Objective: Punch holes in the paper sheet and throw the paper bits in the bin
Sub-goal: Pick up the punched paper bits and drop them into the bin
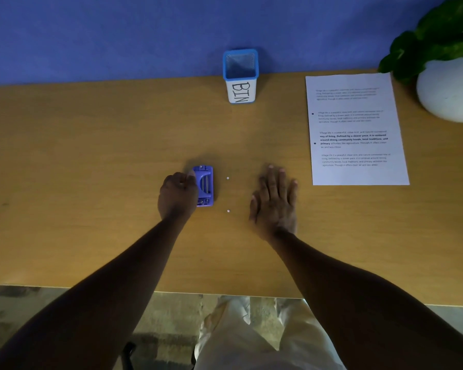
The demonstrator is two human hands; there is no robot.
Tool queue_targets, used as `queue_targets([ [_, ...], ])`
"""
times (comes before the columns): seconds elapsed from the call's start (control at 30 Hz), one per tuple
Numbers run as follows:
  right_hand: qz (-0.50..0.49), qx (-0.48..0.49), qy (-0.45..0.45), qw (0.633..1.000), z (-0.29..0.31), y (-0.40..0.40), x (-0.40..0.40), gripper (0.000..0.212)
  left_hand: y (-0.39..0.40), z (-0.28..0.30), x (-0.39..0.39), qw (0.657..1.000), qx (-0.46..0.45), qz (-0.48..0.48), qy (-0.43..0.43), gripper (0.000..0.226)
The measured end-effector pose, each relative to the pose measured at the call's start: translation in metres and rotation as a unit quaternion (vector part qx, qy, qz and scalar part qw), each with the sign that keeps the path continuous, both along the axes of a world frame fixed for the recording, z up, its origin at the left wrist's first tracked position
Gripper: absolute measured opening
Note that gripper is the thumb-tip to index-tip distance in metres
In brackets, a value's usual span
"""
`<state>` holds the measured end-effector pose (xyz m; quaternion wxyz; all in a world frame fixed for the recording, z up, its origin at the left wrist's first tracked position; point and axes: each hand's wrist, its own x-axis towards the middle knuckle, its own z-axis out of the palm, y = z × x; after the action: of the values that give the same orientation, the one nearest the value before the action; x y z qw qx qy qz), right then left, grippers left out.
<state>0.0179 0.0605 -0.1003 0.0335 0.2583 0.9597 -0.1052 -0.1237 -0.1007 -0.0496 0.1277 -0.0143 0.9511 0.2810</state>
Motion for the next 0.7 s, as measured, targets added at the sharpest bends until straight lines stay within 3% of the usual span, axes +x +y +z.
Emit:
queue_targets([
  [0.7, 0.002, -0.007, -0.015, 1.0, 0.007, 0.001, -0.002, 0.062, -0.09, 0.002, -0.064, 0.997, -0.069, 0.042, -0.007, 0.045],
])
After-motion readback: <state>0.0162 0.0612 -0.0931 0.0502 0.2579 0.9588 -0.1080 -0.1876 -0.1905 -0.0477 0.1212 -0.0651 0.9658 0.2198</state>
